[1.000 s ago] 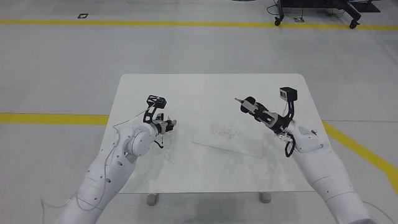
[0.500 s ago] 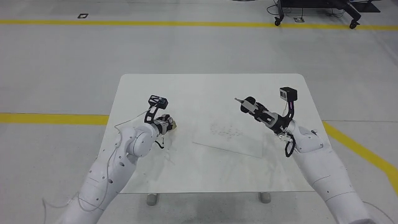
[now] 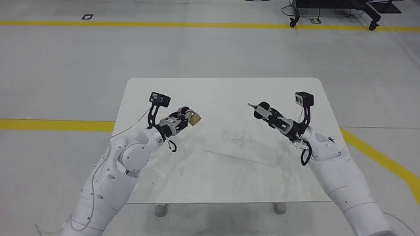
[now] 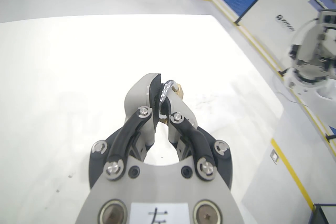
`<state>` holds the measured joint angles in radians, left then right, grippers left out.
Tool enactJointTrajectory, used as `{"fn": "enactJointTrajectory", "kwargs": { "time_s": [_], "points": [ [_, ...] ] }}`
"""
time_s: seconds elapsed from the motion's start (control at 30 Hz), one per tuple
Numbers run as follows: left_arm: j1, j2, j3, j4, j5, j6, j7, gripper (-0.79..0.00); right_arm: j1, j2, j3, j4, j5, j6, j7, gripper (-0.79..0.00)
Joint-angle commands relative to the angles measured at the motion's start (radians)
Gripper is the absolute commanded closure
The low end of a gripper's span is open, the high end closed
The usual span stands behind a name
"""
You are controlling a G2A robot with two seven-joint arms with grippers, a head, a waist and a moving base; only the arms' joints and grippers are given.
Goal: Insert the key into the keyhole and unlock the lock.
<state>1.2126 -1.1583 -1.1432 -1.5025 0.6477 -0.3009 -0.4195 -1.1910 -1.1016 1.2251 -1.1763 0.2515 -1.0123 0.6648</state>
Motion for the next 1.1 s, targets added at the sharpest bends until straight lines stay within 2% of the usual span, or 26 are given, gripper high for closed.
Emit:
{"fn": "enactJointTrajectory", "kwargs": {
  "time_s": [0.0, 0.17, 0.37, 0.43, 0.53, 0.77, 0.87, 0.97, 1.07],
  "points": [
    [-0.001, 0.000, 0.001, 0.001, 0.003, 0.035, -0.002, 0.000, 0.000, 0.000, 0.000, 0.000, 0.000, 0.000, 0.000, 0.000],
    [0.010, -0.005, 0.001, 0.002, -0.058, 0.052, 0.013, 0.000, 0.000, 0.000, 0.000, 0.000, 0.000, 0.000, 0.000, 0.000],
    [-0.062, -0.032, -0.005, 0.102, -0.586, 0.060, -0.150, 0.000, 0.014, -0.031, -0.106, -0.020, 0.065, 0.074, -0.053, 0.000],
    [-0.105, -0.040, -0.003, 0.178, -0.736, 0.120, -0.235, 0.000, 0.040, -0.047, -0.151, 0.003, 0.072, 0.087, -0.076, 0.000],
    [-0.105, -0.040, -0.003, 0.178, -0.736, 0.120, -0.235, 0.000, 0.069, -0.066, -0.200, 0.029, 0.047, 0.088, -0.097, 0.000],
    [-0.101, -0.041, -0.003, 0.174, -0.744, 0.123, -0.232, 0.000, 0.069, -0.066, -0.200, 0.029, 0.047, 0.088, -0.097, 0.000],
    [-0.116, -0.048, -0.012, 0.193, -0.896, 0.199, -0.287, 0.000, 0.069, -0.066, -0.200, 0.029, 0.047, 0.088, -0.097, 0.000],
    [-0.179, -0.060, 0.006, 0.263, -0.990, 0.307, -0.330, 0.000, 0.057, -0.072, -0.209, 0.013, 0.033, 0.134, -0.139, 0.000],
    [-0.242, -0.080, 0.042, 0.339, -1.082, 0.354, -0.353, 0.000, 0.056, -0.087, -0.239, 0.013, -0.007, 0.190, -0.213, 0.000]
  ]
}}
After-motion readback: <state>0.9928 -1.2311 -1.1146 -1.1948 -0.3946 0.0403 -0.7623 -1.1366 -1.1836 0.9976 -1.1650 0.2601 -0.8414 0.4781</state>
